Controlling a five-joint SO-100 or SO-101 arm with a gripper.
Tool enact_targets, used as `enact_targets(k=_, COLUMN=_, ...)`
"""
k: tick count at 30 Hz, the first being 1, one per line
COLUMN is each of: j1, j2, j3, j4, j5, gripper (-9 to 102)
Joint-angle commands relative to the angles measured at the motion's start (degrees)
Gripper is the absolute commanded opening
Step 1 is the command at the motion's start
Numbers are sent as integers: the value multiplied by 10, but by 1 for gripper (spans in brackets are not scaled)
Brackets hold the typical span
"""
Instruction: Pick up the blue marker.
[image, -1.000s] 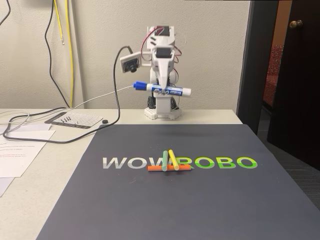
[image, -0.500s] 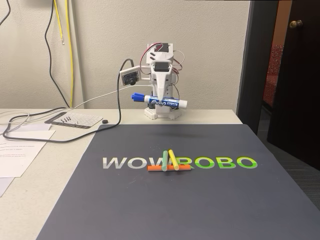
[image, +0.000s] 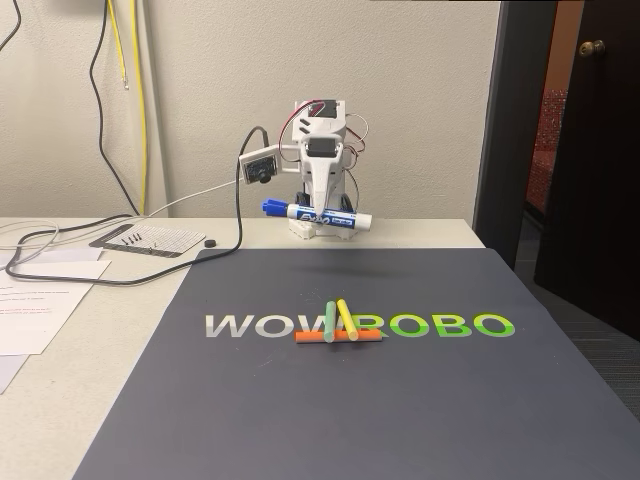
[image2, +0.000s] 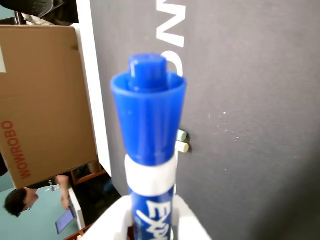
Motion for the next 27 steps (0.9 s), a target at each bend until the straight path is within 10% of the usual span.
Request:
enact_targets(k=1, j1=5, j2=33, j3=-4, j4=-14, j5=-9, gripper=0)
enact_targets(k=27, j1=5, j2=33, j3=4, j4=-18, j5=-9, gripper=0)
